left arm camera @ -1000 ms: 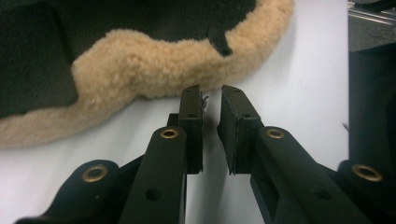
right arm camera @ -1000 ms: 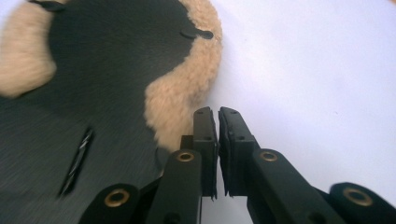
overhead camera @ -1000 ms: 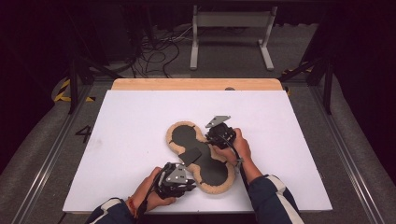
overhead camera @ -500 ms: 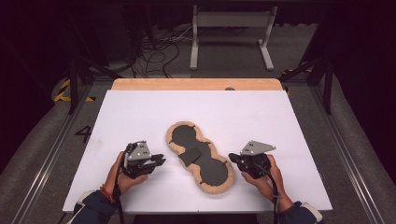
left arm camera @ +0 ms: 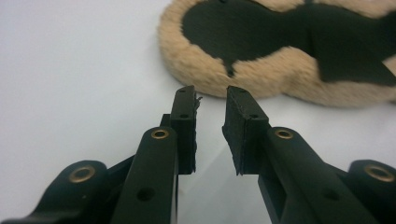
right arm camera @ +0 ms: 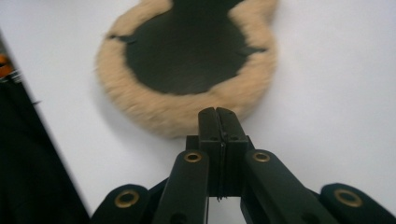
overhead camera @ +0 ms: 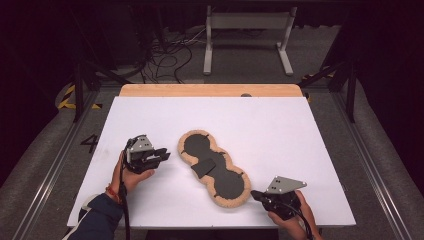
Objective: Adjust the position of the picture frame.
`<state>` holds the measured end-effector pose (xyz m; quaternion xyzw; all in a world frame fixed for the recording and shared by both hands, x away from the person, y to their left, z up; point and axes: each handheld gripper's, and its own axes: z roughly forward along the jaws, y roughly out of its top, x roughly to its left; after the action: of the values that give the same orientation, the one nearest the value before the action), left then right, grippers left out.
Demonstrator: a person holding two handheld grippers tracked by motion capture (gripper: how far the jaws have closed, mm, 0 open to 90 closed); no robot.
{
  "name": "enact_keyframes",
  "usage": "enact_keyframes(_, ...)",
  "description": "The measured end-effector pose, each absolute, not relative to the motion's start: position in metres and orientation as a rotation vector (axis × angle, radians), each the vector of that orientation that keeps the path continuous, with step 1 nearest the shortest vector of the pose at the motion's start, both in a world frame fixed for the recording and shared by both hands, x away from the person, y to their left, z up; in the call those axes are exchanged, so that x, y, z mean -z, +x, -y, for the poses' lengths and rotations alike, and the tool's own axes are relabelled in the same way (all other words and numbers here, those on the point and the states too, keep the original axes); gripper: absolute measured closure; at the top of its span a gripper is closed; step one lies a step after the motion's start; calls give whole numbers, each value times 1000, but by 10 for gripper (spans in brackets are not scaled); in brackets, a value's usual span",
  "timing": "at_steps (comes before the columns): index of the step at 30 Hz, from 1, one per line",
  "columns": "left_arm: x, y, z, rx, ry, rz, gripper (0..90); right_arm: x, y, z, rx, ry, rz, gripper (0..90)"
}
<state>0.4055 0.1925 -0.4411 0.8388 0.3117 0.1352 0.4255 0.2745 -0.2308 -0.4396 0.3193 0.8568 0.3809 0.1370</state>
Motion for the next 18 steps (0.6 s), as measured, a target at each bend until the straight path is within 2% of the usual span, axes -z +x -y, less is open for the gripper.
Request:
enact_keyframes(6, 440, 430, -188, -326, 2051, -855, 734, 447, 262, 212, -1067, 829, -2589, 900)
enact_keyframes(14, 451, 471, -165, -383, 2080, -970, 731, 453, 259, 198, -1063, 785, -2624, 886)
enact_keyframes(16, 450, 476, -160, -415, 2095, -951, 741, 453, 258, 195, -1043, 774, -2615, 893)
enact_keyframes(18, 452, 482, -158, -374, 2106, -971, 734, 454, 260, 194, -1032, 770, -2613, 900)
